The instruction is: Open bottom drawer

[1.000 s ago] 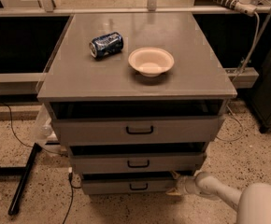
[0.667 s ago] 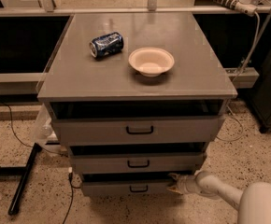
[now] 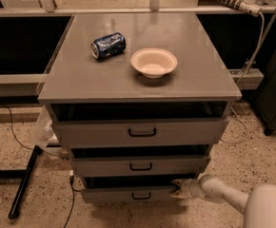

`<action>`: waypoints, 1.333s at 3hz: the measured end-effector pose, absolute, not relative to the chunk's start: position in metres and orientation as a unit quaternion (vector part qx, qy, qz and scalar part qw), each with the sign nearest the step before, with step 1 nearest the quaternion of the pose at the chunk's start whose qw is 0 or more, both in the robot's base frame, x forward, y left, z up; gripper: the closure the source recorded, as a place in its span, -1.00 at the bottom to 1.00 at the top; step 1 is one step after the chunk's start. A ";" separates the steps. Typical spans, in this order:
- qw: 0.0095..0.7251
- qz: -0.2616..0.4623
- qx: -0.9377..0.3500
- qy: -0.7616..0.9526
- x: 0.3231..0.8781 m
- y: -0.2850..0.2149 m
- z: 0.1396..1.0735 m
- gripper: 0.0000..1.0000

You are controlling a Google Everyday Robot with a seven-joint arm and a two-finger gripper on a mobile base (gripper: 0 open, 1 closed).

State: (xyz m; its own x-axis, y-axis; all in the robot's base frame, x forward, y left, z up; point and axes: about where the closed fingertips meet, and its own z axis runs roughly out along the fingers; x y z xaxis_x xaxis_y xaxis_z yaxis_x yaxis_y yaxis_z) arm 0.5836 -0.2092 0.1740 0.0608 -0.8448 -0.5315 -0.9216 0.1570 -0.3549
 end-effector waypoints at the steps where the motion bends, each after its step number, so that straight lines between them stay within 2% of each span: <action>1: 0.335 0.057 -0.647 0.683 0.584 -0.209 0.174 0.65; 3: 0.335 0.057 -0.647 0.683 0.584 -0.209 0.174 -0.29; 4: 0.347 0.081 -0.657 0.664 0.555 -0.206 0.168 -0.24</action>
Offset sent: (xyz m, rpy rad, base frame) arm 0.0000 0.0000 0.0000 0.0000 0.0000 0.0000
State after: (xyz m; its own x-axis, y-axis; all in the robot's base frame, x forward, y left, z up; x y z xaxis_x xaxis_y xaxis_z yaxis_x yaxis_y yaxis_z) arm 0.5547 -0.2057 0.1682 0.1053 -0.8162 -0.5680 -0.9291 0.1229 -0.3489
